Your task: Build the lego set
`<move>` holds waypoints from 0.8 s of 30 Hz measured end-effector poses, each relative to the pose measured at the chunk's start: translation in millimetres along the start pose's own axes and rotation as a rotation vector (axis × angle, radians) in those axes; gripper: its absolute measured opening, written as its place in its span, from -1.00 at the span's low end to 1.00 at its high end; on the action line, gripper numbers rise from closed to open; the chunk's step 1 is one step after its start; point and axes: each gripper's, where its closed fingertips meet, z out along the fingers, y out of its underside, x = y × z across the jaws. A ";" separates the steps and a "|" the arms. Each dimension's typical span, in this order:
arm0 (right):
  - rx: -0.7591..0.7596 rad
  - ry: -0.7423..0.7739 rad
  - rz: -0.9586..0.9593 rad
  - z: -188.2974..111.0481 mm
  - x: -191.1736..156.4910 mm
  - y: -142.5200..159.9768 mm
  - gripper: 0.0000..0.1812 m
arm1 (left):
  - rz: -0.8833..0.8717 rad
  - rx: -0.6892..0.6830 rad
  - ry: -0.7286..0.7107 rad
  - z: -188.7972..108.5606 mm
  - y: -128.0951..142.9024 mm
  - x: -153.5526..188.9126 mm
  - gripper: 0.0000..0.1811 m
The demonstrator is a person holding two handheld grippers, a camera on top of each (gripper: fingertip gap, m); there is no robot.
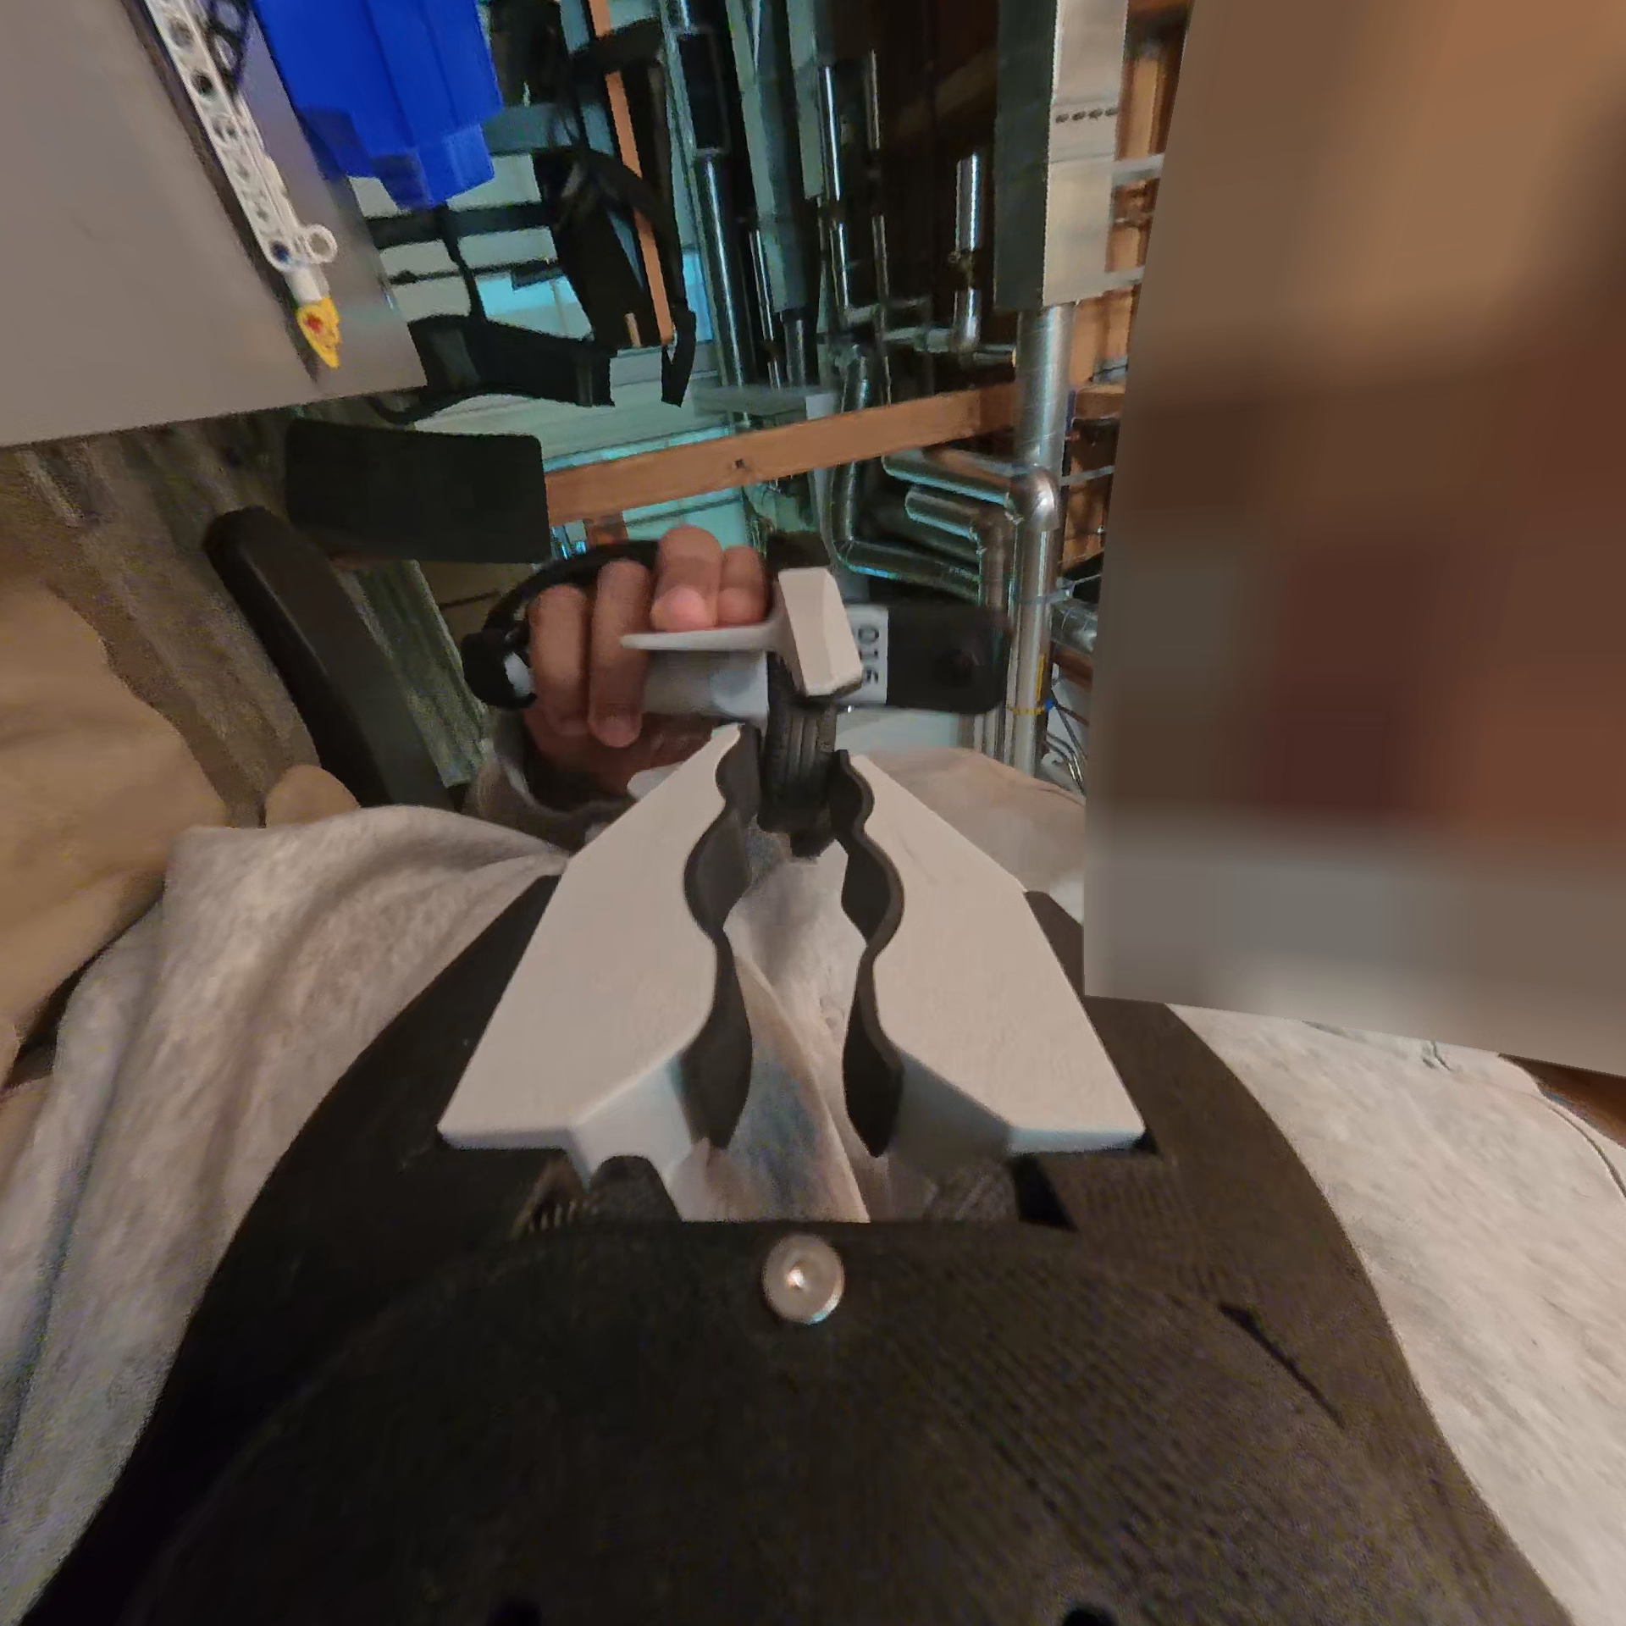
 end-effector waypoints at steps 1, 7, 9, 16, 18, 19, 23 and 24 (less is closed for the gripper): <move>-0.003 -0.056 0.024 -1.8 -3.9 0.0 -0.68 | -0.001 -0.023 -0.004 1.3 3.4 -0.4 -0.85; -0.059 -0.327 0.054 -15.3 -27.5 2.8 -0.68 | -0.031 -0.166 -0.014 10.8 26.2 -5.1 -0.86; -0.048 -0.464 0.114 -23.1 -38.5 0.2 -0.68 | -0.053 -0.232 0.008 16.4 37.8 -3.8 -0.85; 0.024 -0.517 0.193 -24.7 -31.5 -5.3 -0.65 | -0.049 -0.216 0.031 19.7 31.7 -1.1 -0.85; 0.033 -0.405 0.198 -19.3 -19.5 -4.5 -0.47 | -0.045 -0.164 0.046 16.2 22.9 1.0 -0.84; 0.035 -0.334 0.195 -17.1 -12.4 -3.0 -0.44 | -0.043 -0.137 0.050 14.1 18.5 1.4 -0.85; 0.080 -0.094 0.144 -16.4 1.8 -2.7 -0.50 | -0.043 -0.054 0.060 8.4 5.3 1.3 -0.84; 0.074 -0.039 0.123 -15.8 3.5 -1.6 -0.53 | -0.042 -0.040 0.061 8.0 3.0 1.4 -0.84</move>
